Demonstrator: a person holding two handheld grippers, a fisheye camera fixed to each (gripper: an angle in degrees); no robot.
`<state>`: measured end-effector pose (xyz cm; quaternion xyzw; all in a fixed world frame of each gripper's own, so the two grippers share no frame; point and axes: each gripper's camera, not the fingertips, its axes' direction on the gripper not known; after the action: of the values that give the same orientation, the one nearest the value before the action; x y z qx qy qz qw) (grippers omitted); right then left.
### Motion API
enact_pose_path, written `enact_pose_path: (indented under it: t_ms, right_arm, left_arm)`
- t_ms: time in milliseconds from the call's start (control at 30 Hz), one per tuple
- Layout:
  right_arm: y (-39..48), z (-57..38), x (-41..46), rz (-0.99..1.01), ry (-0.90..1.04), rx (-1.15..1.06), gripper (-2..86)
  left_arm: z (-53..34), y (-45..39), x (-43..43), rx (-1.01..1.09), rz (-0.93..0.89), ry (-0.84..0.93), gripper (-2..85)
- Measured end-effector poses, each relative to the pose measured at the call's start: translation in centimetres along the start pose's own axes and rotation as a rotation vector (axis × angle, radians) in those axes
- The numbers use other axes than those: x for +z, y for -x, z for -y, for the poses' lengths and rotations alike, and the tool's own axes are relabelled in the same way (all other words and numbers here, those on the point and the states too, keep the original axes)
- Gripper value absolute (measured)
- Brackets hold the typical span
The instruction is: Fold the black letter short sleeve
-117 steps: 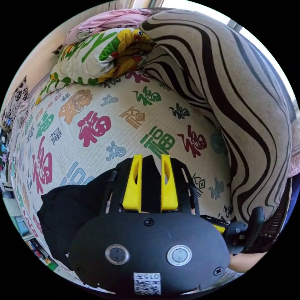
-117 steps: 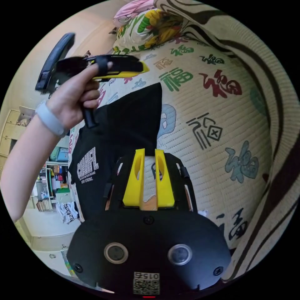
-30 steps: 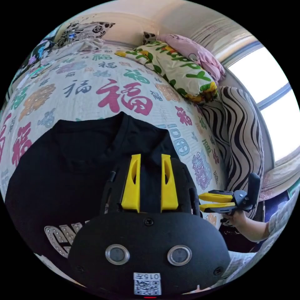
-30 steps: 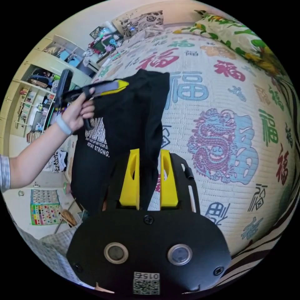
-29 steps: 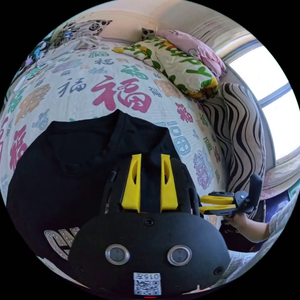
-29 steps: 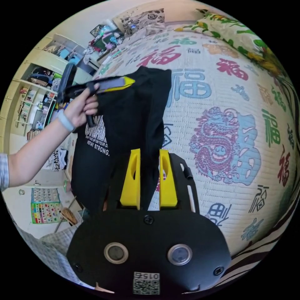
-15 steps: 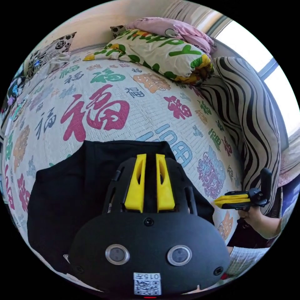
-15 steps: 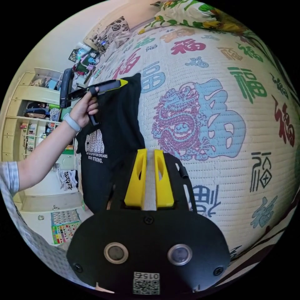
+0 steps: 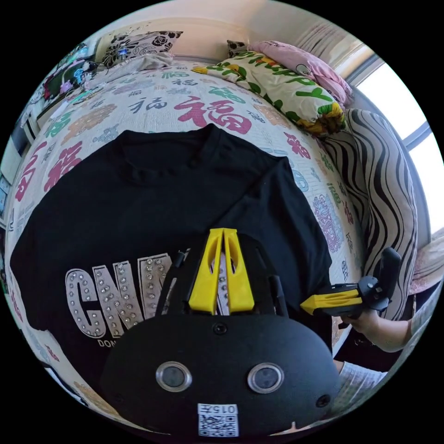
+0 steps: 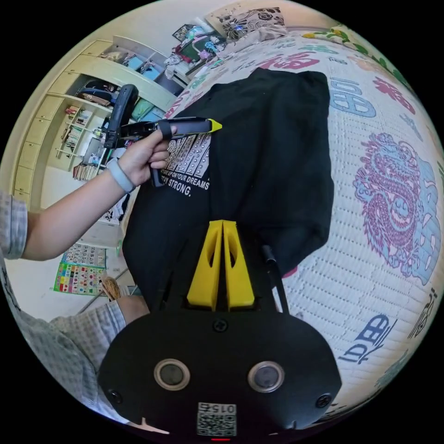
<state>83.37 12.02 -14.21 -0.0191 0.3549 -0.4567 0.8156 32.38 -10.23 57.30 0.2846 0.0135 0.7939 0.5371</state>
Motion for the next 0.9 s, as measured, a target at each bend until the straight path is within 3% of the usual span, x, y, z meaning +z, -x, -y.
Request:
enact_pose_path:
  t_ms: [133,233,333,400,600,700,767,900]
  right_arm:
    - [0.5,0.7,0.2,-0.018,-0.073,-0.006,-0.6]
    - [0.9,1.6,-0.2,-0.174,-0.214,0.015,-0.6]
    - [0.3,3.3,3.4,-0.320,-0.089,0.049,-0.6]
    - [0.4,3.6,4.9,-0.316,-0.082,0.077,-0.6]
    - [4.8,5.8,7.6,-0.313,0.008,0.062,-0.5]
    - [8.6,8.8,9.7,-0.287,0.015,0.004,-0.5]
    - [12.3,12.7,12.5,-0.287,0.039,-0.052,-0.3]
    - [18.2,20.0,18.2,-0.189,0.057,-0.157,0.3]
  left_arm:
    - [-1.6,-0.4,-3.6,0.049,0.033,-0.073,-0.7]
    - [-3.0,-0.2,-6.0,0.072,-0.097,-0.146,-0.3]
    - [-4.3,1.1,-6.0,0.021,-0.033,-0.043,-0.2]
    - [-5.9,2.8,-7.3,-0.037,-0.088,-0.093,-0.2]
    - [-14.3,9.6,-17.5,-0.319,-0.098,-0.205,4.4]
    - [-21.1,15.6,-23.9,-0.567,-0.063,-0.281,6.2]
    - [-26.7,20.6,-28.9,-0.751,-0.031,-0.352,6.8]
    - [-32.1,27.2,-34.4,-0.877,-0.038,-0.410,7.8]
